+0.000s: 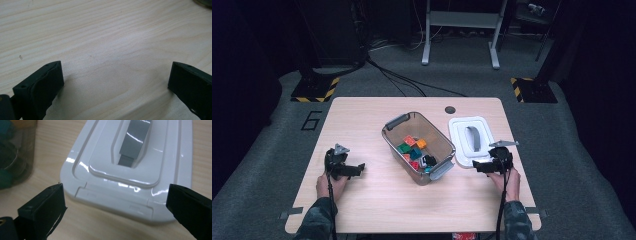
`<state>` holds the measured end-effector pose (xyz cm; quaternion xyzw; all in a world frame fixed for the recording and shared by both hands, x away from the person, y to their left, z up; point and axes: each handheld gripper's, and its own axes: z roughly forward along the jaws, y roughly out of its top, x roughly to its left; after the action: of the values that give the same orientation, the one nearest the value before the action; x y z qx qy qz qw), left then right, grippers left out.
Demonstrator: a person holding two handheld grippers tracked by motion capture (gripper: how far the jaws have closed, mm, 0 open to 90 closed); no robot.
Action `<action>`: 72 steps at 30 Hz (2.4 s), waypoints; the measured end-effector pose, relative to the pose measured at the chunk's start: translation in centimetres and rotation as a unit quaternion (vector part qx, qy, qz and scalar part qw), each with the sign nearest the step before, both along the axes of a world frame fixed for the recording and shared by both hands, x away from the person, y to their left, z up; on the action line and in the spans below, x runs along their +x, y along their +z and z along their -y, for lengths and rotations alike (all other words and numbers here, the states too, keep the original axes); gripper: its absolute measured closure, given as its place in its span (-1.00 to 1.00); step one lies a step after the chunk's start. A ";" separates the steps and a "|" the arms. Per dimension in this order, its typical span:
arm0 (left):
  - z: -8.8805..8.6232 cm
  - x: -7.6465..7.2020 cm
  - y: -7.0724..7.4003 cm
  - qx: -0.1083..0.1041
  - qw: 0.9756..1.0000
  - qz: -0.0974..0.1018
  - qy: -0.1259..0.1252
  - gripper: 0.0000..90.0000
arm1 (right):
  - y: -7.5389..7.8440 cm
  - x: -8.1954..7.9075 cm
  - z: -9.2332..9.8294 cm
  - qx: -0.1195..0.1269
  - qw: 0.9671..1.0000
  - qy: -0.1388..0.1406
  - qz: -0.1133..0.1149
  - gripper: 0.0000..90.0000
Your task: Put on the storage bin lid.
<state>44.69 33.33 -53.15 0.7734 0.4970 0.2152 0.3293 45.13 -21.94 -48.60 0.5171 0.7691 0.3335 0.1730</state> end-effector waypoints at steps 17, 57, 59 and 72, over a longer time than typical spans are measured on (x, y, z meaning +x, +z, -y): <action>0.0 0.0 0.0 -0.003 1.000 0.001 0.000 -1.00 | -0.4 6.5 -1.3 0.018 0.998 -0.050 -0.015 0.05; 0.0 0.0 0.0 -0.002 1.000 0.001 -0.001 -1.00 | 0.9 2.6 0.5 -0.003 0.999 -0.027 -0.038 0.22; 0.0 0.0 0.0 -0.002 1.000 0.001 0.000 -1.00 | 0.8 3.2 0.2 -0.006 0.999 -0.029 -0.044 0.30; 0.0 0.0 0.0 -0.003 1.000 0.002 -0.001 -1.00 | 0.8 3.8 -0.5 -0.018 0.999 -0.025 -0.040 0.49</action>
<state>44.72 33.30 -53.18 0.7725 0.4965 0.2146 0.3326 48.89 -21.44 -47.84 0.5458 0.7681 0.2942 0.1601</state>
